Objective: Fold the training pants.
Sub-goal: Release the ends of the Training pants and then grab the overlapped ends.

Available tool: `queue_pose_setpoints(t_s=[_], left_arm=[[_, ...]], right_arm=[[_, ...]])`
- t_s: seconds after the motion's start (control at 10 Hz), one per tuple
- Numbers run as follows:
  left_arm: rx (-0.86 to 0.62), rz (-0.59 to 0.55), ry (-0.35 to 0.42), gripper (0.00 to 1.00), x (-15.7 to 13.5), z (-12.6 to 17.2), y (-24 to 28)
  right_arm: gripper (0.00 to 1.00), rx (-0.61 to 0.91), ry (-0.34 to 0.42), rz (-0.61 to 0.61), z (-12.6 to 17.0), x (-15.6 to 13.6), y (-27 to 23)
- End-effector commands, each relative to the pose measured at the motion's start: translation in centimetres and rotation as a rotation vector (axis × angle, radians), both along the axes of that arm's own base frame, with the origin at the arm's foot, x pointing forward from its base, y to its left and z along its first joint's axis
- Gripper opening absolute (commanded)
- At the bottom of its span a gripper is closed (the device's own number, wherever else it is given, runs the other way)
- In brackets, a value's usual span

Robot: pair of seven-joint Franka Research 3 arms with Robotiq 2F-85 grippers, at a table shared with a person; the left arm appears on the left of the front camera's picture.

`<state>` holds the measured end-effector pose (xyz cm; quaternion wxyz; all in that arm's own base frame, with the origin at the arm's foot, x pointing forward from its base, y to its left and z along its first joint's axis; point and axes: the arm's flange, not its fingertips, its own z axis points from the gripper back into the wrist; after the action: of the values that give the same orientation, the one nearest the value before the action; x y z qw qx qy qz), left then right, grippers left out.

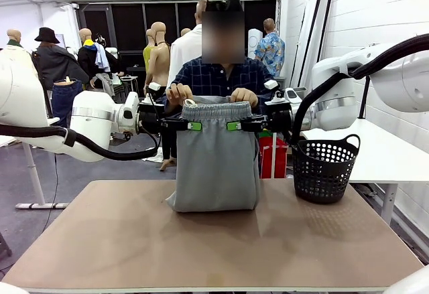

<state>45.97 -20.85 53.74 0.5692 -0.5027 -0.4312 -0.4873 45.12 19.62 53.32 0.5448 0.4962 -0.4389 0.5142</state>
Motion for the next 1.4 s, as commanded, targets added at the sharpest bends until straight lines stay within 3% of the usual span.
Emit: queue_pose_setpoints(t_s=[0.0, 1.3], left_arm=[[0.002, 0.008, -0.013, 0.0, -0.06, 0.29, -0.05], [0.002, 0.008, -0.013, 0.0, -0.06, 0.29, -0.05]], right_arm=[[0.0, 0.007, -0.001, 0.009, 0.16, -0.11, -0.03], [0.0, 0.007, -0.001, 0.009, 0.16, -0.11, -0.03]])
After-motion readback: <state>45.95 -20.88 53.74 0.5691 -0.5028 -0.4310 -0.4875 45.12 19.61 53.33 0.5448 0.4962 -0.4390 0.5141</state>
